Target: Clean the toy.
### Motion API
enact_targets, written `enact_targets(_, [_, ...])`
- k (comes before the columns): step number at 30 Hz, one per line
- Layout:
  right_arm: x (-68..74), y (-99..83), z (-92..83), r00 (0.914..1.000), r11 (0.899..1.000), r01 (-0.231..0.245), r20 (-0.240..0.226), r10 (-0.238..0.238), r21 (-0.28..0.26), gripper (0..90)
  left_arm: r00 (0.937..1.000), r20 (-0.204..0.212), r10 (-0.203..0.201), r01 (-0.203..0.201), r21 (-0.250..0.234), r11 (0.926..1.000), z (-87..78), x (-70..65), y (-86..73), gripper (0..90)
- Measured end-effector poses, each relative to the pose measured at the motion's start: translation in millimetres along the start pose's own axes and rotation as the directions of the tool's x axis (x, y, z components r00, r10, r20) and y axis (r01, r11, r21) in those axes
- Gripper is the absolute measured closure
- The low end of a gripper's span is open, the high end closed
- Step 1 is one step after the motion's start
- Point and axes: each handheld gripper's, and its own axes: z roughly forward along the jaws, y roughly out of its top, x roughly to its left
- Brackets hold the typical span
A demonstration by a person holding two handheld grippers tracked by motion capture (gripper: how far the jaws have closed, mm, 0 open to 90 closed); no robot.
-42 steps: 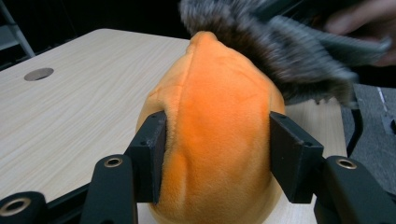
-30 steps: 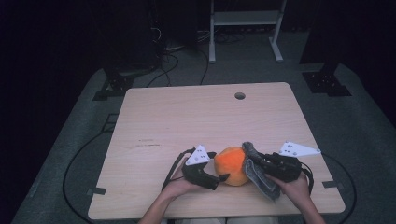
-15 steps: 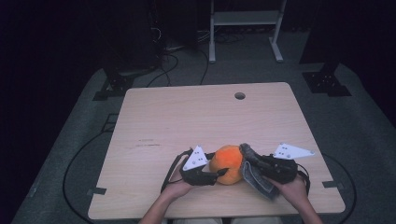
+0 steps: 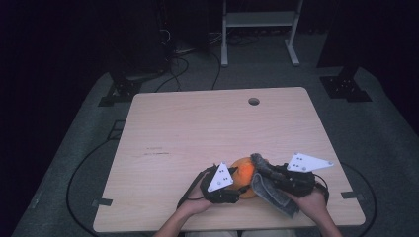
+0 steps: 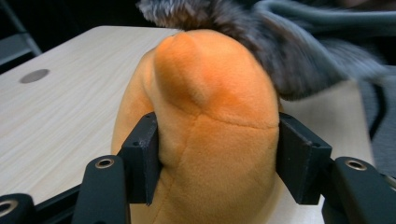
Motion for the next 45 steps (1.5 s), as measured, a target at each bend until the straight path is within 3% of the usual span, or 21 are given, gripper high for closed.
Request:
enact_targets(4, [-6.4,-6.1,-4.4,0.9996,1.0,-0.025,0.012,0.025,0.013,78.2,0.9998,-0.009,-0.019,0.019,-0.011,0.9998,2.7,0.2,-0.6,35.8])
enact_targets(6, [0.5,-0.2,-3.4,0.9996,1.0,-0.004,-0.029,0.004,-0.005,78.1,0.9999,-0.01,0.002,-0.002,-0.006,1.0,3.6,-2.6,-0.2,36.5])
enact_targets(7, [0.5,-0.2,-3.4,0.9996,1.0,-0.004,-0.029,0.004,-0.005,78.1,0.9999,-0.01,0.002,-0.002,-0.006,1.0,3.6,-2.6,-0.2,36.8])
enact_targets(9, [9.7,6.8,-2.0,0.9984,0.999,0.048,-0.031,-0.048,-0.016,78.1,0.9999,-0.009,0.011,-0.011,-0.004,0.9999,2.6,-4.8,-0.7,36.8])
enact_targets(12, [4.9,5.4,-1.5,0.9987,0.999,0.037,-0.033,-0.038,-0.012,78.2,0.9997,0.012,0.022,-0.021,-0.016,0.9996,-0.2,-2.3,-0.9,34.7])
enact_targets(13, [1.4,2.7,-1.7,0.999,1.0,0.027,-0.036,-0.027,-0.006,78.1,0.9999,0.012,0.008,-0.008,-0.032,0.9995,-1.2,0.2,-0.5,30.4])
enact_targets(14, [-0.7,-0.2,-2.4,0.9992,1.0,0.024,-0.033,-0.023,0.007,78.2,0.9994,0.003,-0.035,0.035,-0.038,0.9986,-1.0,4.1,0.2,25.2])
enact_targets(16, [-4.5,-3.7,-5.1,0.9995,1.0,0.01,-0.03,-0.01,0.013,78.2,0.9971,0.009,-0.075,0.075,-0.015,0.9971,2.0,8.1,-1.1,18.6])
enact_targets(19, [2.3,4.0,-6.7,0.9986,0.999,0.04,-0.036,-0.04,0.003,78.3,0.9993,0.018,-0.031,0.032,-0.015,0.9994,4.8,2.2,-2.8,32.2])
enact_targets(22, [12.9,14.0,-4.1,0.9924,0.997,0.077,-0.095,-0.078,-0.013,78.3,0.9992,0.03,0.027,-0.028,0.012,0.9995,6.0,-4.9,-2.7,37.2])
enact_targets(24, [12.3,17.3,-2.2,0.9927,0.996,0.086,-0.086,-0.085,0.003,78.4,0.9991,0.021,0.036,-0.036,0.01,0.9993,6.0,-6.8,-2.5,37.4])
enact_targets(25, [9.8,16.1,-1.5,0.9938,0.997,0.07,-0.087,-0.068,0.013,78.4,0.9991,0.021,0.037,-0.037,0.008,0.9993,5.5,-6.4,-2.0,36.2])
enact_targets(27, [6.8,11.0,-0.7,0.9943,0.998,0.052,-0.095,-0.05,0.02,78.4,0.9996,0.01,0.025,-0.024,-0.009,0.9997,6.8,-5.4,-1.0,23.6])
enact_targets(29, [8.7,10.1,-0.9,0.988,0.998,0.041,-0.15,-0.035,0.041,78.3,0.9996,0.012,0.024,-0.025,0.017,0.9996,11.8,-6.2,-1.2,12.3])
enact_targets(30, [11.1,10.9,-0.3,0.9836,0.997,0.054,-0.175,-0.045,0.047,78.3,0.9991,0.012,0.042,-0.042,0.012,0.9991,12.3,-8.2,-2.4,13.7])
enact_targets(31, [13.1,11.3,0.7,0.9825,0.996,0.07,-0.176,-0.059,0.056,78.3,0.998,0.013,0.061,-0.061,0.006,0.9981,11.4,-9.9,-3.5,20.6])
enact_targets(33, [8.3,10.6,1.2,0.9853,0.997,0.062,-0.162,-0.053,0.055,78.3,0.9984,0.011,0.055,-0.055,0.005,0.9985,9.8,-9.5,-4.4,29.8])
enact_targets(37, [-14.5,0.1,-3.1,0.9964,0.998,0.014,-0.084,-0.009,0.061,78.3,0.9978,0.015,0.064,-0.064,0.002,0.9979,10.2,-10.7,-5.0,33.1])
enact_targets(39, [-26.3,-8.7,-7.5,0.9979,0.996,-0.037,-0.051,0.041,0.077,78.3,0.997,0.02,0.074,-0.074,-0.001,0.9972,10.5,-11.2,-5.7,32.8])
enact_targets(42, [-26.7,-9.6,-11.4,0.9965,0.996,-0.054,-0.059,0.058,0.072,78.3,0.9973,0.024,0.07,-0.07,-0.004,0.9976,10.4,-10.3,-7.0,30.7])
enact_targets(45, [-16.0,-1.1,-9.2,0.9923,0.999,-0.023,-0.121,0.027,0.038,78.2,0.9976,0.026,0.065,-0.065,0.004,0.9979,6.5,-8.1,-8.7,30.8])
